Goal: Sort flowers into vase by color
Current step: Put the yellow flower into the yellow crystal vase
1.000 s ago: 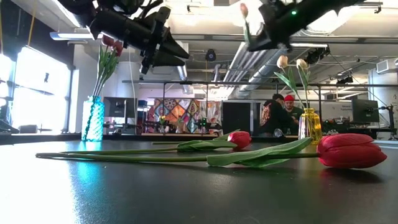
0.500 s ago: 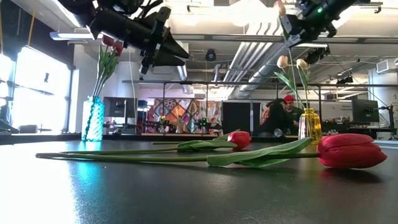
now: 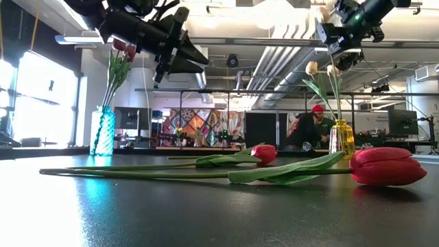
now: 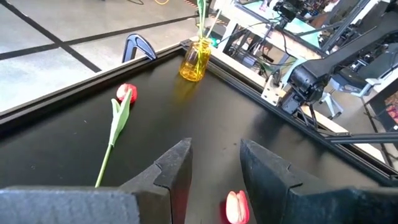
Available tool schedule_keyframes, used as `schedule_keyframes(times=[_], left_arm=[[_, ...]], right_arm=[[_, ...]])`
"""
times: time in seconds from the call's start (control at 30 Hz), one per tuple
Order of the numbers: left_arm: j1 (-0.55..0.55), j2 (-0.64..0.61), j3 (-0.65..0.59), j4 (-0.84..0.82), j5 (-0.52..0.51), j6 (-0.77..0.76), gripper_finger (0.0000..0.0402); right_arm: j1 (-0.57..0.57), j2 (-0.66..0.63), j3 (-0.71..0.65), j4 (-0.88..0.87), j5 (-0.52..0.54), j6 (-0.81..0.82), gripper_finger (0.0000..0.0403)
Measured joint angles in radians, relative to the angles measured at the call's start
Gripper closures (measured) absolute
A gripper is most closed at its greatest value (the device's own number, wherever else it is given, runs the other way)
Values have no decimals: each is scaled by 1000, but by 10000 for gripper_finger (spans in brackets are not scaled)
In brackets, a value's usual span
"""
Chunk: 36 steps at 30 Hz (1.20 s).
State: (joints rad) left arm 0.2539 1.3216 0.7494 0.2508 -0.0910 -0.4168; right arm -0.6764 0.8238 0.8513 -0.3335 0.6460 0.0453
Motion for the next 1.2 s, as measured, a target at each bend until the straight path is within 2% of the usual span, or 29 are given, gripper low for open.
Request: schedule_keyframes(times=[0.4,0.57,0.8,1.2], left_arm=[[0,0,0,-1,0,52,278],[1,0,0,-1,0,53,278],[1,0,0,0,0,53,278],[1,0,0,0,0,52,278]], right_arm=[[-52,7,0,-40,-4,36,399],[-84,14,0,-79,-44,126,371],[-105,19,0,-108,-47,156,323],[-105,19,0,-102,-53,156,290]])
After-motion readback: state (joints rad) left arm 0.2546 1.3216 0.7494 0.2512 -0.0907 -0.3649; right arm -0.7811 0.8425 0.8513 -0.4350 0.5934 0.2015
